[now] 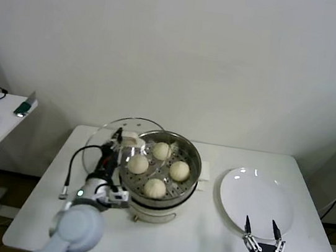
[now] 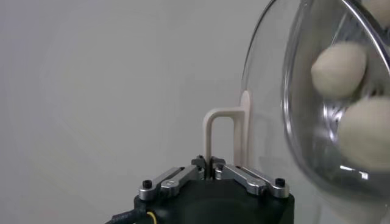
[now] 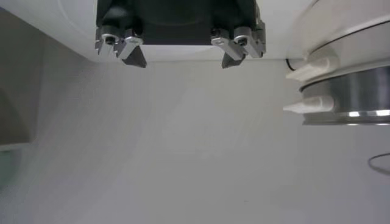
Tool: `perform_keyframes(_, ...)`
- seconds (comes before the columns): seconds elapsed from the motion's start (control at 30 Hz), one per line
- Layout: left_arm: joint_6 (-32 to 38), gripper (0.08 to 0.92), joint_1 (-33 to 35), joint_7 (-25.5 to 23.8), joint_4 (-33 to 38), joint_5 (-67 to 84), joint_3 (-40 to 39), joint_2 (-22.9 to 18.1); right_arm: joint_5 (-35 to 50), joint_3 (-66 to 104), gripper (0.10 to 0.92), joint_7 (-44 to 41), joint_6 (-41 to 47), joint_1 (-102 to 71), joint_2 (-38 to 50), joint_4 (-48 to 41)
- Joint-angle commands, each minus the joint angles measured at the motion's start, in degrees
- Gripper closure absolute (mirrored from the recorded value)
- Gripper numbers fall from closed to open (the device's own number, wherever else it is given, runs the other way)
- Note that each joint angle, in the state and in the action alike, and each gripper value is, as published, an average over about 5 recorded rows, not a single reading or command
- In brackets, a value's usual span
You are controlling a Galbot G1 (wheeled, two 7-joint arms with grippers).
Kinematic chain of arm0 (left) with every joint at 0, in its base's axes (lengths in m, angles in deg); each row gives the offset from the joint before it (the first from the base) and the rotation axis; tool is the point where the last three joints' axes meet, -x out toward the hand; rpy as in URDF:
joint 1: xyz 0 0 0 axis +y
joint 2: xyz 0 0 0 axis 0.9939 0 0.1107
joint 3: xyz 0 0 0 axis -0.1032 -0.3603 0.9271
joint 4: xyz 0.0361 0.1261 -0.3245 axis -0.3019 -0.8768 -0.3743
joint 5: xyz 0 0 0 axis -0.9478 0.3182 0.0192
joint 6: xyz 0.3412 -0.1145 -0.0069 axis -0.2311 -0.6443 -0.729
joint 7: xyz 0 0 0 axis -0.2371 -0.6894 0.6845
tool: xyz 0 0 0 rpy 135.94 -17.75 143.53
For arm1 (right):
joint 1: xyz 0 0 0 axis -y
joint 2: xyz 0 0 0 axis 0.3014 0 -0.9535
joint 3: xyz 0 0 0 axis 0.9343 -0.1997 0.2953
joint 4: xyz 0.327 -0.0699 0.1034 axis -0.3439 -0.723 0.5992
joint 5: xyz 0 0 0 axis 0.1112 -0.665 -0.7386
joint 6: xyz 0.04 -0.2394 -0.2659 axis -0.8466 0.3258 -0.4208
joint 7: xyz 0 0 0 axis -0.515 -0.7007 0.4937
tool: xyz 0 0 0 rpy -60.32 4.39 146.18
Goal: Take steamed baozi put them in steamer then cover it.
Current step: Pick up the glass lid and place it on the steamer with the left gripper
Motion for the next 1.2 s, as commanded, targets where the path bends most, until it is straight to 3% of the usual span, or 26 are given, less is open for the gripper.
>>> perform_keyframes(0.03, -2.4, 0.860, -1.6, -2.7, -0.4, -9.9, -10.8, -8.9, 0.1, 0.1, 0.203, 0.0, -1.2, 0.6, 0.1, -1.6)
perform_keyframes(0.4, -2.8, 0.860, -3.6, -1.7, -8.0, -12.7, -13.7, -15.7, 0.7, 0.5, 0.203, -0.1, -1.8, 0.4, 0.5, -2.0)
perform_keyframes(1.2, -0.5, 0.860, -3.8, 2.0, -14.1, -14.8, -11.4, -14.7, 0.5, 0.6, 0.203, 0.1, -2.7, 0.2, -0.5, -1.9)
